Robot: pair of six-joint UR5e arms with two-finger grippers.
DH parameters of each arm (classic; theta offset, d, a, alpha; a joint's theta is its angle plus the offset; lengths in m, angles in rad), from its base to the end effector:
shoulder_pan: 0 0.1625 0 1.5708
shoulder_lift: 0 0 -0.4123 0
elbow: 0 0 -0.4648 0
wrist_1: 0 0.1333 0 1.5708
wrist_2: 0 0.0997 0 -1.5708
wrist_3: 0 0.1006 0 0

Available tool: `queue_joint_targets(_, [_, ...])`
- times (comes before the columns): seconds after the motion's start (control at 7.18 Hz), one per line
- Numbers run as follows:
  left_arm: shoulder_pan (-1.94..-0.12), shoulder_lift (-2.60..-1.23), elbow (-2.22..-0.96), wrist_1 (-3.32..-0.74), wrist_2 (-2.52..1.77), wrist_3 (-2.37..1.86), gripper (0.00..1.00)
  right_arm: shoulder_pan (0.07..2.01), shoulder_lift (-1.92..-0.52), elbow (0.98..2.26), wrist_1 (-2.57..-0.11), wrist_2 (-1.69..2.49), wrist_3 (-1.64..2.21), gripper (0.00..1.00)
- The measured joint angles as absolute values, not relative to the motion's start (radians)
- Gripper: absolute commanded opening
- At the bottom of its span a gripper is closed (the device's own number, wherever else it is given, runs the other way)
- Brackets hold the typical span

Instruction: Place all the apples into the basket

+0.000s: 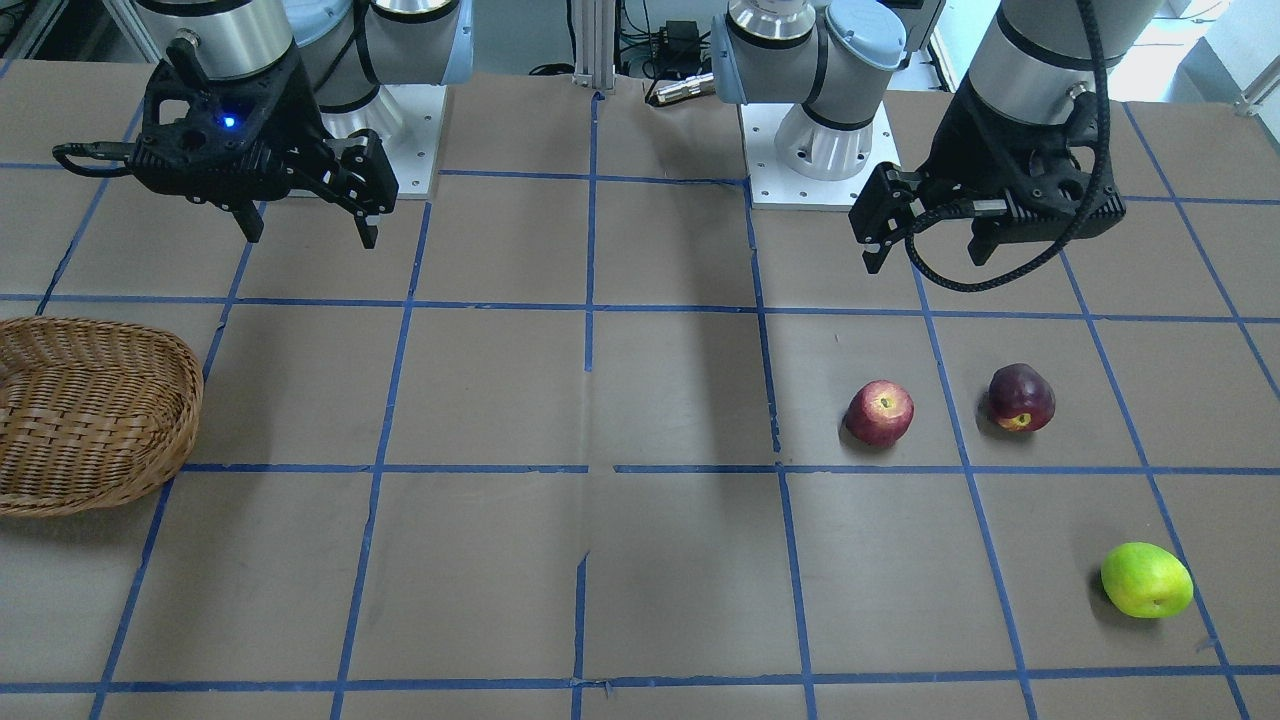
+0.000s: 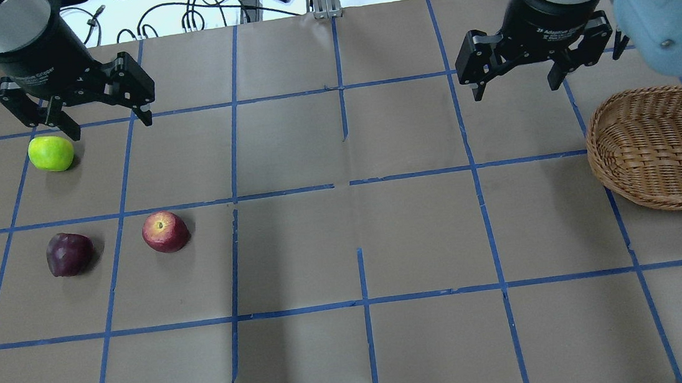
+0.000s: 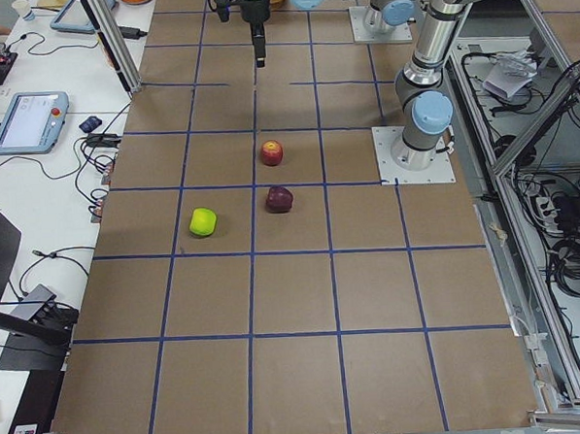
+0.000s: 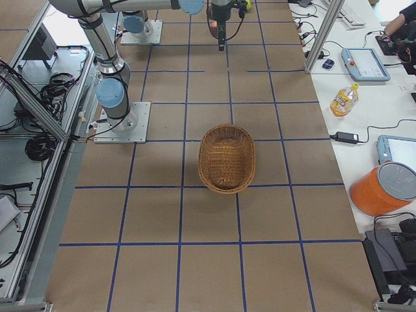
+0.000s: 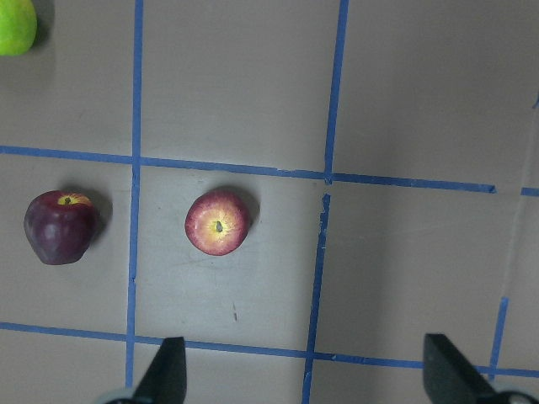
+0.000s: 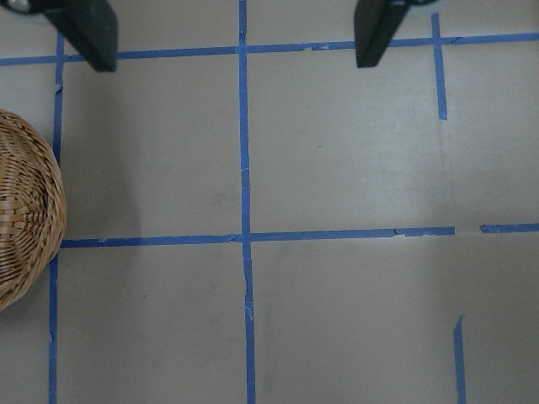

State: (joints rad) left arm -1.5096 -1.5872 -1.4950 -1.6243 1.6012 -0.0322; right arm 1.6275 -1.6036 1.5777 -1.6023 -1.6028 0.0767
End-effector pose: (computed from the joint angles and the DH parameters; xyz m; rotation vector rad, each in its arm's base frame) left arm -0.0951 -0.5779 0.5024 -0.1454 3.1077 -0.0085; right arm 0.1614 -0.5482 0.4920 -0.0326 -3.1120 0.0925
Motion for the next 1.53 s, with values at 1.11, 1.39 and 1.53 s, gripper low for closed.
queue_joint_targets(1.11, [-1.458, -1.588, -1.637, -1.640, 1.604, 0.016, 1.00, 1.626, -1.604, 1.581, -1.602, -1.601, 0.077, 1.00])
queue_joint_targets(1.39, [-1.373, -1.648, -1.735, -1.555, 1.603, 0.056, 1.00, 1.627, -1.605, 1.583, -1.603, -1.600, 0.077, 1.00])
queue_joint_targets(1.53, [-1.338, -1.690, -1.803, -1.442, 1.604, 0.071, 1.00, 1.627, -1.604, 1.583, -1.603, -1.600, 0.077, 1.00])
